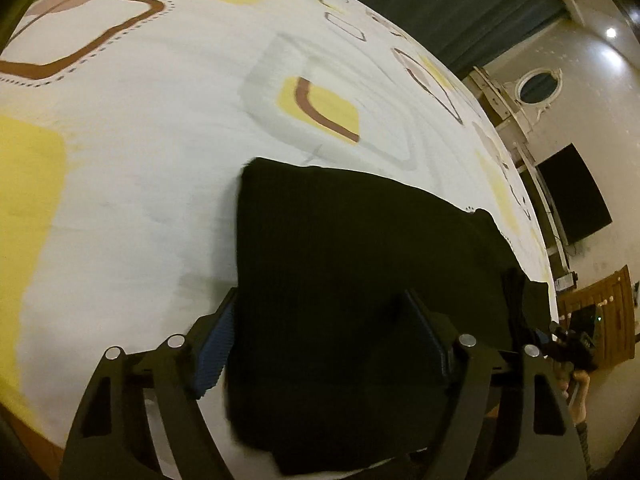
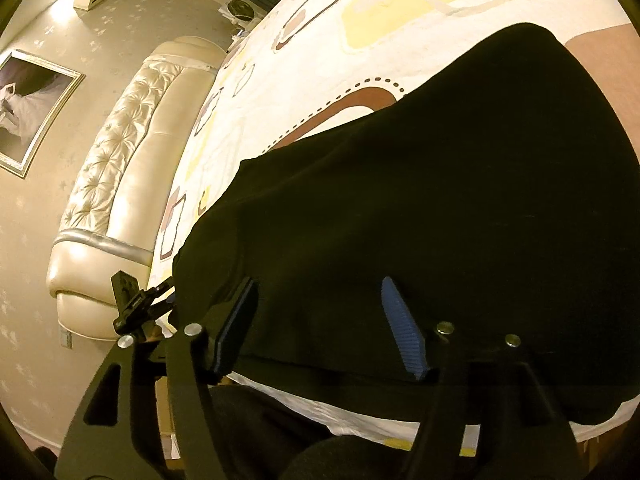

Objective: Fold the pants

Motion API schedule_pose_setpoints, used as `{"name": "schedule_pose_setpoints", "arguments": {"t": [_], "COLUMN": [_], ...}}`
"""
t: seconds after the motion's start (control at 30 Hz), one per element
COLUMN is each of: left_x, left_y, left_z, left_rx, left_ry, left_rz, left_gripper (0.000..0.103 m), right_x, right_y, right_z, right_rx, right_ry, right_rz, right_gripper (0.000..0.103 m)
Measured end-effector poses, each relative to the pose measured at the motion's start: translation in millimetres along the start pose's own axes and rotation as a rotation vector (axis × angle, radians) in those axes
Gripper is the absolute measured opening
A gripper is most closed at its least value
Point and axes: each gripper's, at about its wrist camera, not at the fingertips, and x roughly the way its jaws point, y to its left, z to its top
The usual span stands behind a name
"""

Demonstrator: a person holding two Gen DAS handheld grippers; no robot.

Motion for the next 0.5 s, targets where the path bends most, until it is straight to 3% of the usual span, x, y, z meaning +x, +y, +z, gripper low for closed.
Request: {"name": "schedule_pose_setpoints", "arguments": {"t": [0.03,0.1,0.13,0.17,0.4,0.5], "left_x": [2.2,3.9,6.4,8.5,5.3,-0.5], "left_y": [0.0,4.6,7.9,9.9,-2.8,-17.2], "left_z": [0.4,2.4,2.4,2.1,5.0,7.1], "left_rx": [-0.009,-0.046,-0.082,-0.104,-0.12,-0.081], "left_ry": [-0.002,-0.004,0.012,0.027,0.03,0.022], "left_rz": [-0.021,-0.05,-0.093,-0.123,-0.096,-0.032], "left_gripper": [0.075,0.056,0.042,0.037,0.025,0.024], "right_x": [-0.1,-0.9,-1.3,-1.7,-10.2,-16.0], "right_y": [0.7,-0.1,0.8,1.5,4.5,4.1], "right_z": [-0.4,-0.3,-1.0,-1.6,-4.0,-4.8], "right_rx": [-0.004,-0.012,-0.021,-0.027,-0.043,-0.041], "right_ry": [-0.002,-0.004,-0.008,-0.012,-0.045,-0.056], "right_rz": [0.002,0.001,-0.001,-0.001,0.013,0.013], "right_gripper": [0.067,0.068,0.069,0.069,0.071,0.074]}}
